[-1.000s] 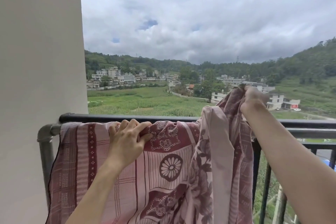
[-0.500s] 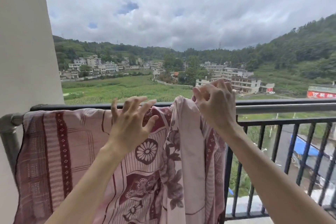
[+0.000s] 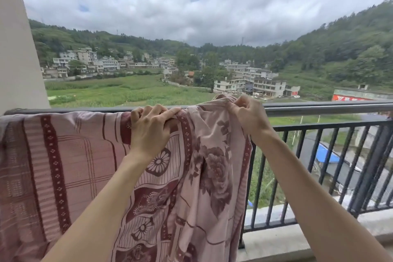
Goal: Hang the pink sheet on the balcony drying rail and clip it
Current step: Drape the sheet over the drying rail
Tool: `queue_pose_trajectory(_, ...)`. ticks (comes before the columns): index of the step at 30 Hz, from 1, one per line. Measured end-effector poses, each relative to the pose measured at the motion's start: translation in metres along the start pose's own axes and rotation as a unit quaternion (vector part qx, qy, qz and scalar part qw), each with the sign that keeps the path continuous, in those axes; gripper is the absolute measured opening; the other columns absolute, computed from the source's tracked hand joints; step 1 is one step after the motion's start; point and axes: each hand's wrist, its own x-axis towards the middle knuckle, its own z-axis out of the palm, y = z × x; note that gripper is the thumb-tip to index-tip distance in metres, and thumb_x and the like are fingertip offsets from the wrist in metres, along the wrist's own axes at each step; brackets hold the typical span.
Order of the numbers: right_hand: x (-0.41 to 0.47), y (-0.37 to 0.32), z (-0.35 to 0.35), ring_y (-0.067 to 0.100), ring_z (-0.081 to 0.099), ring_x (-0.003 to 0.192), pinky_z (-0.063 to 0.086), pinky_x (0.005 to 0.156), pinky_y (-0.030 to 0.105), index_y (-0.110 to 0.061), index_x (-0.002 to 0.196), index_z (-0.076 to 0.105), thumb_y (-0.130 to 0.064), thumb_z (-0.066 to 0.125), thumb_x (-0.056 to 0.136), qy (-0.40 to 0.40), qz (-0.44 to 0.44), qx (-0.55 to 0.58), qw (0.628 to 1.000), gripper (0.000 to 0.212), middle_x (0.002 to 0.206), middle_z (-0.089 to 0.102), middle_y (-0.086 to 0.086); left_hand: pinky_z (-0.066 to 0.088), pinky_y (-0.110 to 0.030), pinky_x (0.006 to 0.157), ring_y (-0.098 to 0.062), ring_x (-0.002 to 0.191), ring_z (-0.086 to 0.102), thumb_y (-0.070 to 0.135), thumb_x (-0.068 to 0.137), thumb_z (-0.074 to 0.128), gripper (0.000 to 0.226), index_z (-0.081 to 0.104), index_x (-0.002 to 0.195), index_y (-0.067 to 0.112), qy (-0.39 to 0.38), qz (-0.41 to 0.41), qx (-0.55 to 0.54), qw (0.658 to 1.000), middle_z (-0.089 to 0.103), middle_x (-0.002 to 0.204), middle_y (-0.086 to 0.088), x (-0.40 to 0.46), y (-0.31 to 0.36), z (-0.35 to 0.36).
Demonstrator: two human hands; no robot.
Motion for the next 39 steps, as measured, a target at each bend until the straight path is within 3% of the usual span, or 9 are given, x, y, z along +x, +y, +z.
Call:
queue_pose_trajectory(6,-0.042,-0.021,-0.046,0.021,0.051,0.078,0.040,0.065,0.029,-0.015,0.070,0.047,-0.018,0.053,0.093,0.005,0.063,0.162,0.985,0.023,0.076,0.054,0.004,0.021,-0.040,0.095,-0.024,0.105,0.052,0.023,0.091,0.053,0.032,0.058,0.122,0.028,-0.012,-0.014,0.025,1.000,0.063,0.108,0.003,-0.038,0.026,-0.052)
queue_pose_trajectory(11,-0.018,-0.022,-0.065,0.022,0.052,0.081,0.040,0.073,0.036,-0.016,0.066,0.048,-0.014,0.056,0.090,0.023,0.087,0.217,0.972,0.025,0.071,0.055,0.003,0.017,-0.042,0.101,-0.024,0.113,0.048,0.022,0.093,0.049,0.034,0.054,0.126,0.027,-0.042,-0.041,0.040,0.997,0.060,0.116,0.004,-0.038,0.033,-0.060)
queue_pose_trajectory(19,0.021,0.007,-0.126,0.009,0.044,0.059,0.036,0.038,0.012,-0.016,0.066,0.046,-0.009,0.051,0.092,0.148,0.093,0.229,0.958,0.028,0.064,0.048,-0.001,0.013,-0.042,0.103,-0.024,0.115,0.045,0.022,0.093,0.048,0.033,0.055,0.125,0.030,-0.048,-0.095,0.066,0.992,0.059,0.117,0.004,-0.031,0.032,-0.062)
queue_pose_trajectory(25,0.017,0.049,-0.137,0.018,0.050,0.073,0.039,0.057,0.026,-0.010,0.076,0.052,-0.025,0.053,0.093,0.086,0.058,0.058,0.993,0.022,0.077,0.053,0.003,0.005,-0.040,0.109,-0.021,0.125,0.038,0.021,0.090,0.046,0.037,0.054,0.124,0.034,-0.085,-0.143,0.048,0.985,0.054,0.129,0.004,-0.015,0.039,-0.064)
queue_pose_trajectory(28,0.014,0.049,-0.131,0.016,0.044,0.061,0.034,0.052,0.029,-0.009,0.069,0.051,-0.034,0.047,0.095,0.085,0.049,0.021,0.995,0.036,0.068,0.050,0.003,-0.001,-0.046,0.112,-0.019,0.124,0.041,0.034,0.079,0.034,0.047,0.059,0.118,0.032,-0.081,-0.161,-0.001,0.984,0.055,0.130,0.004,-0.005,0.058,-0.068)
queue_pose_trajectory(32,0.016,0.047,-0.128,0.023,0.046,0.061,0.036,0.056,0.033,-0.011,0.055,0.046,-0.038,0.043,0.095,0.037,0.088,-0.070,0.993,0.049,0.061,0.049,0.006,0.012,-0.048,0.112,-0.019,0.120,0.046,0.036,0.088,0.032,0.042,0.057,0.120,0.027,-0.056,-0.069,0.000,0.996,0.056,0.128,0.004,0.011,0.101,-0.050)
queue_pose_trajectory(34,0.024,0.052,-0.127,0.026,0.058,0.080,0.049,0.073,0.035,-0.009,0.077,0.065,-0.044,0.050,0.091,-0.016,0.143,-0.054,0.988,0.041,0.081,0.061,0.008,0.023,-0.045,0.110,-0.020,0.122,0.044,0.039,0.094,0.035,0.039,0.048,0.129,0.029,-0.096,-0.032,0.006,0.995,0.052,0.132,0.004,0.022,0.118,-0.033)
queue_pose_trajectory(36,0.026,0.054,-0.126,0.024,0.059,0.099,0.051,0.085,0.037,-0.015,0.100,0.063,-0.050,0.056,0.086,-0.081,0.190,0.024,0.978,0.038,0.105,0.064,0.003,0.022,-0.045,0.106,-0.019,0.125,0.039,0.049,0.094,0.031,0.044,0.038,0.135,0.035,-0.143,-0.011,0.066,0.987,0.045,0.137,0.004,0.028,0.123,-0.014)
queue_pose_trajectory(39,0.031,0.056,-0.121,0.020,0.059,0.104,0.051,0.087,0.037,-0.014,0.116,0.058,-0.052,0.063,0.080,-0.139,0.229,0.130,0.955,0.052,0.116,0.061,0.001,0.023,-0.044,0.098,-0.019,0.124,0.035,0.055,0.093,0.027,0.045,0.035,0.134,0.039,-0.146,-0.014,0.142,0.979,0.045,0.134,0.005,0.034,0.116,0.004)
